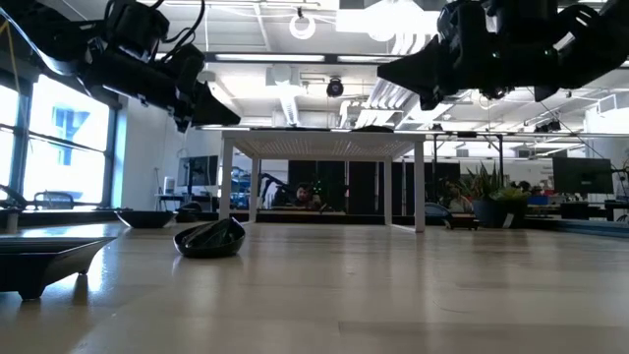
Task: Pick & Place Mini shaped plates
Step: Stack the drop shaped bowl on top of the drop shaped bowls on the shelf
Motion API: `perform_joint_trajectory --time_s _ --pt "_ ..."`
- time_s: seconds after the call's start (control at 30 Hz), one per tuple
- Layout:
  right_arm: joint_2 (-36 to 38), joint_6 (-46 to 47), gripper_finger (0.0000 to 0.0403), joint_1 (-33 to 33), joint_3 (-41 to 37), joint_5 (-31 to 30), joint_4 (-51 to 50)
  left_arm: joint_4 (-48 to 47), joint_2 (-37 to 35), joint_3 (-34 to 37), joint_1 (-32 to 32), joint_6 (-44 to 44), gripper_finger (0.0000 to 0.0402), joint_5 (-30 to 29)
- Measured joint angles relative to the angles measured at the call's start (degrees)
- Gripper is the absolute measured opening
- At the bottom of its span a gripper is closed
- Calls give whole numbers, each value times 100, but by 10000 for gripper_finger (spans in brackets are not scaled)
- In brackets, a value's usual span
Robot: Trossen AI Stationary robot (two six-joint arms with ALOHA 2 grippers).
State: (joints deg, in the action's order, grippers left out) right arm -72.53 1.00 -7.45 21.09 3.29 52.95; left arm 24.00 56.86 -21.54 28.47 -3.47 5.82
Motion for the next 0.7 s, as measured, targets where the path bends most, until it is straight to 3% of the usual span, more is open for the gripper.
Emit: perform_joint_trajectory --time_s 0.2,0.4,0.57,0.7 --pt "0 -135 2 -3 -29 66 8 -17 0 0 0 -343 1 158" --pt "0 -150 8 -3 -29 160 9 -174 0 -80 -223 -398 1 992" --pt "0 -120 3 10 -29 160 -16 -1000 0 -250 -1371 75 1 10" --pt "0 -111 2 85 -29 161 -22 -1263 0 -319 -2345 -136 1 -794"
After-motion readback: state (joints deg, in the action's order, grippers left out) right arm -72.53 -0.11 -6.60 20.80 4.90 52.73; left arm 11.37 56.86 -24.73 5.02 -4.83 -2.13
